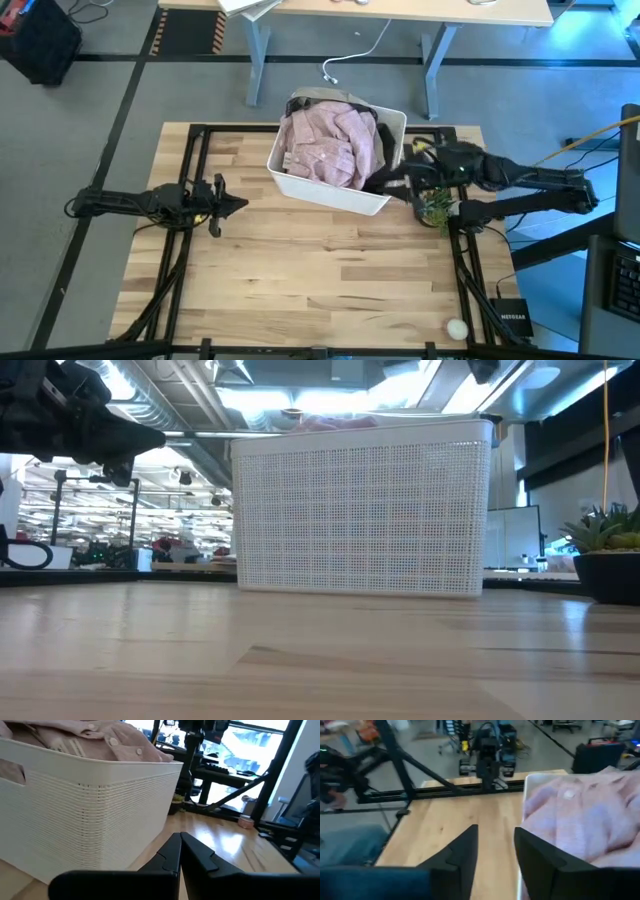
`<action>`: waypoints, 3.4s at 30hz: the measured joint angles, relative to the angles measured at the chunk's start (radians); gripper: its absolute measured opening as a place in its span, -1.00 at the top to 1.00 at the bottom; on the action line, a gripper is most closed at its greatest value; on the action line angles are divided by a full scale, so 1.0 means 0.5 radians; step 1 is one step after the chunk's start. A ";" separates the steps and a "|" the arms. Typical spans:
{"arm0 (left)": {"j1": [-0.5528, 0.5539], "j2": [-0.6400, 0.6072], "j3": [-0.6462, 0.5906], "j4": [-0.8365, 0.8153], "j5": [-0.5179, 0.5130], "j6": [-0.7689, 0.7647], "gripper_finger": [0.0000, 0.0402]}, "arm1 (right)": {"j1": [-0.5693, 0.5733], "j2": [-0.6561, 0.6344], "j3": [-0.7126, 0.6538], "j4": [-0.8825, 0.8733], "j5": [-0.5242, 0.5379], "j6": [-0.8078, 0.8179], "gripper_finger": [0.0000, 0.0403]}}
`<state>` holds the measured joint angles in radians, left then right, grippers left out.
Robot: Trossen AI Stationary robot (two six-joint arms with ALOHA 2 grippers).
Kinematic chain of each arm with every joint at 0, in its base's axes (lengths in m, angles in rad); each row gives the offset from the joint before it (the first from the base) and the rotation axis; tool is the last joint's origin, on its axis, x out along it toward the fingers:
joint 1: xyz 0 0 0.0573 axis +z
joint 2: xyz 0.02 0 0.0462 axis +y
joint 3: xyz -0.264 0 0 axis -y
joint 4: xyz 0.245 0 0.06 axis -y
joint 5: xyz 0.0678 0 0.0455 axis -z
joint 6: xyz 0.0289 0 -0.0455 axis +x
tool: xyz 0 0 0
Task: Sort clothes
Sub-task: Return to Home Position
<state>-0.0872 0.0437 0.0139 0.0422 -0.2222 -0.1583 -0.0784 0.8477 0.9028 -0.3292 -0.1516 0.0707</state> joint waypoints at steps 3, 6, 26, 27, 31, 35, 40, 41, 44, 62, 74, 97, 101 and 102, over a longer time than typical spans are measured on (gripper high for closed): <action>0.000 0.000 0.000 0.004 0.004 -0.045 1.00 | -0.001 -0.197 -0.261 0.213 -0.053 0.065 0.46; 0.000 -0.004 0.000 0.019 0.004 -0.015 1.00 | -0.001 -0.377 -0.485 0.350 -0.094 0.121 0.63; 0.000 -0.079 -0.008 0.210 0.126 0.163 1.00 | -0.001 -1.232 -1.351 0.672 -0.102 0.216 0.96; 0.000 -0.079 -0.008 0.217 0.124 0.162 1.00 | -0.001 -1.270 -1.389 0.684 -0.102 0.217 0.97; 0.000 -0.079 -0.008 0.259 0.119 0.127 1.00 | -0.001 -1.436 -1.541 0.721 -0.120 0.219 0.96; 0.000 -0.079 -0.008 0.254 0.117 0.123 1.00 | -0.001 -1.650 -1.665 0.737 -0.117 0.218 0.91; 0.002 -0.079 -0.009 0.247 0.089 0.127 1.00 | -0.001 -1.691 -1.785 0.771 -0.071 0.216 0.94; 0.002 -0.079 -0.009 0.244 0.087 0.133 1.00 | -0.001 -1.692 -1.791 0.756 -0.034 0.213 0.94; 0.004 -0.079 -0.009 0.224 0.088 0.176 1.00 | -0.001 -1.691 -1.791 0.746 0.026 0.174 0.94; 0.004 -0.079 -0.009 0.015 0.110 0.259 1.00 | -0.001 -1.669 -1.791 0.685 0.284 0.173 0.91; 0.004 -0.079 -0.009 0.092 0.031 0.255 1.00 | -0.001 -1.668 -1.792 0.684 0.284 0.173 0.91; 0.005 -0.079 -0.009 0.017 -0.096 0.277 0.99 | -0.001 -1.668 -1.792 0.684 0.283 0.174 0.91; 0.005 -0.079 -0.009 0.017 -0.097 0.274 0.99 | -0.001 -1.668 -1.792 0.684 0.283 0.174 0.91; 0.004 -0.079 -0.009 0.017 -0.095 0.258 0.99 | -0.001 -1.668 -1.792 0.684 0.283 0.174 0.91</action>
<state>-0.0853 0.0044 0.0092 0.0505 -0.2699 -0.0293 -0.0788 0.0135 0.0071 0.0128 -0.0101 0.1579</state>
